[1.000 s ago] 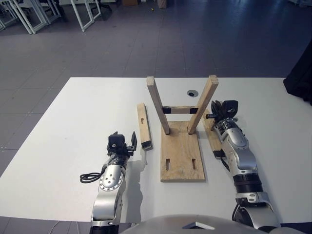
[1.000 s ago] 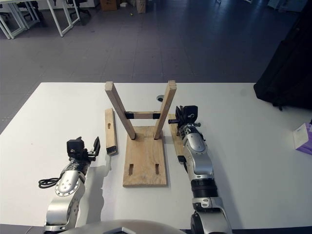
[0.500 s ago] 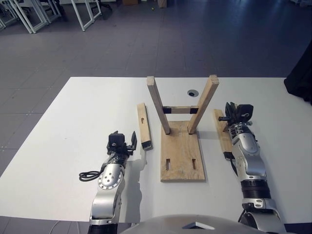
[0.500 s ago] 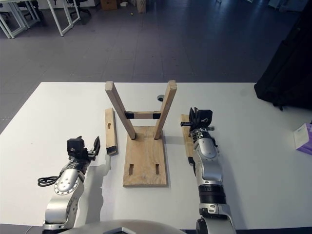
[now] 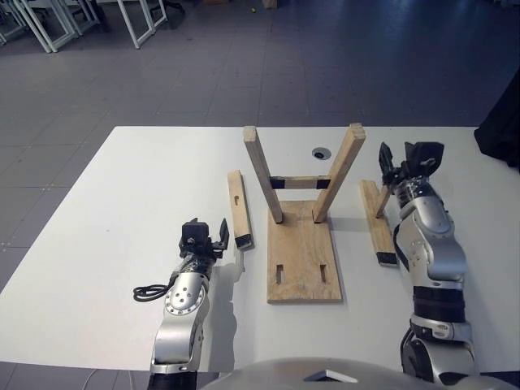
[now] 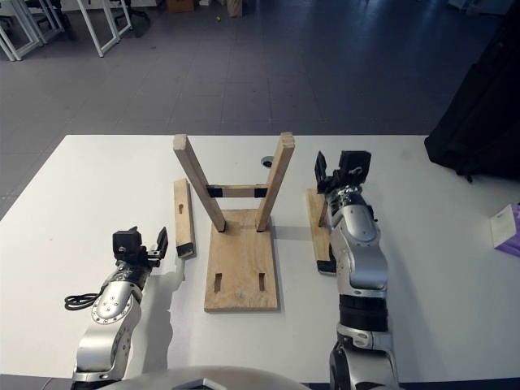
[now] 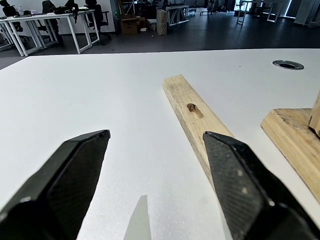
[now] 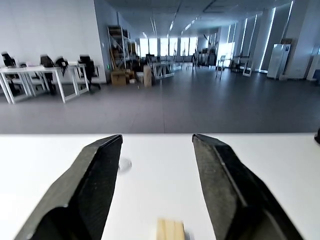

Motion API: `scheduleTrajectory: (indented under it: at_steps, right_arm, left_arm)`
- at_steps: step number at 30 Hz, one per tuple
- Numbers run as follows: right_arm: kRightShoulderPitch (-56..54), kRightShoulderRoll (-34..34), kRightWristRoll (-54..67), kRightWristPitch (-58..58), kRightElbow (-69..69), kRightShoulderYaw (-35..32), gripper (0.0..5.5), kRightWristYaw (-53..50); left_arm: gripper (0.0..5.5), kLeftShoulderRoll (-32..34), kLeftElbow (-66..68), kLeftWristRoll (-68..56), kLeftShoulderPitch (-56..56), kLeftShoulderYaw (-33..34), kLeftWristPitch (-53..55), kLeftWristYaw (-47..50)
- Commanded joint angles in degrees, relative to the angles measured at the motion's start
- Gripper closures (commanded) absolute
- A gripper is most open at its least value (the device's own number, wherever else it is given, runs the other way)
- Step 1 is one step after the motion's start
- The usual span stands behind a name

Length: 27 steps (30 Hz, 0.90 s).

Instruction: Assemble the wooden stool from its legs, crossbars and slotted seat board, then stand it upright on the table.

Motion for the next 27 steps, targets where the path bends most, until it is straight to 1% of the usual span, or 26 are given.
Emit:
scheduleTrajectory:
  at_steps: [1,3,5,7,9,11,14,16,18,20,22,24,25,27]
  right_arm:
    - [-7.88,-1.33,1.41,8.27,-7.17,-1.5,3.39,-2.49]
    - [-12.7,-1.74,-0.01,10.79,-7.0,-1.77,3.39,-4.85]
    - [-14.83,-1.75,-0.96,11.43,-4.89,-1.52,3.39,-5.9]
    - [-12.65,-1.36,-2.24,10.62,1.73,-0.54,3.39,-5.65]
    - [-6.31,-1.03,-4.43,8.04,11.32,0.88,3.39,-5.49]
    - [-2.0,-0.93,-5.76,5.76,17.04,1.82,3.39,-5.18]
    - [-1.93,0.15,-3.94,4.42,13.85,-0.44,3.39,-5.74]
    - [-6.33,0.66,-1.0,1.66,7.92,-3.39,3.39,-6.02]
    - [-10.05,-0.51,1.05,1.16,0.24,-4.85,3.08,-5.28]
    - [-10.4,-2.08,1.93,3.47,-6.5,-5.31,2.8,-4.76]
    - [-3.1,-2.61,1.98,7.22,-14.29,-5.25,2.46,-4.45]
    - [10.19,-2.85,1.16,9.66,-20.18,-3.87,2.1,-2.78]
    - [20.2,-2.81,0.55,8.94,-22.12,-3.11,1.91,-1.09]
    - [35.35,-3.15,0.14,7.7,-23.82,-0.98,1.49,2.16]
  left_arm:
    - [2.06,-0.19,0.12,0.57,-0.03,-0.22,0.08,0.13]
    - [2.06,-0.26,0.07,0.58,0.02,-0.27,0.07,0.18]
    - [2.06,-0.26,0.12,0.55,-0.03,-0.26,0.02,0.15]
    - [2.06,-0.47,0.15,0.71,-0.01,-0.41,-0.08,0.37]
    - [2.06,-0.53,0.32,0.72,-0.47,-0.3,-0.02,0.42]
    - [2.06,-0.37,0.53,0.61,-0.89,0.03,0.05,0.27]
    - [2.06,-0.11,0.67,0.5,-1.06,0.31,0.15,-0.01]
    - [2.06,-0.37,0.59,0.66,-0.87,0.14,0.18,0.19]
    - [2.06,-0.71,0.42,0.78,-0.59,-0.02,0.11,0.5]
    - [2.06,-1.28,-0.1,0.96,0.35,-0.18,-0.2,1.1]
    - [2.06,-1.87,-0.64,1.14,1.62,-0.39,-0.66,1.64]
    - [2.06,-2.57,-1.24,1.46,2.98,-0.44,-1.11,2.23]
    - [2.06,-2.98,-1.61,1.65,3.7,-0.46,-1.29,2.63]
    - [2.06,-3.7,-2.32,1.87,4.96,-0.43,-1.6,3.3]
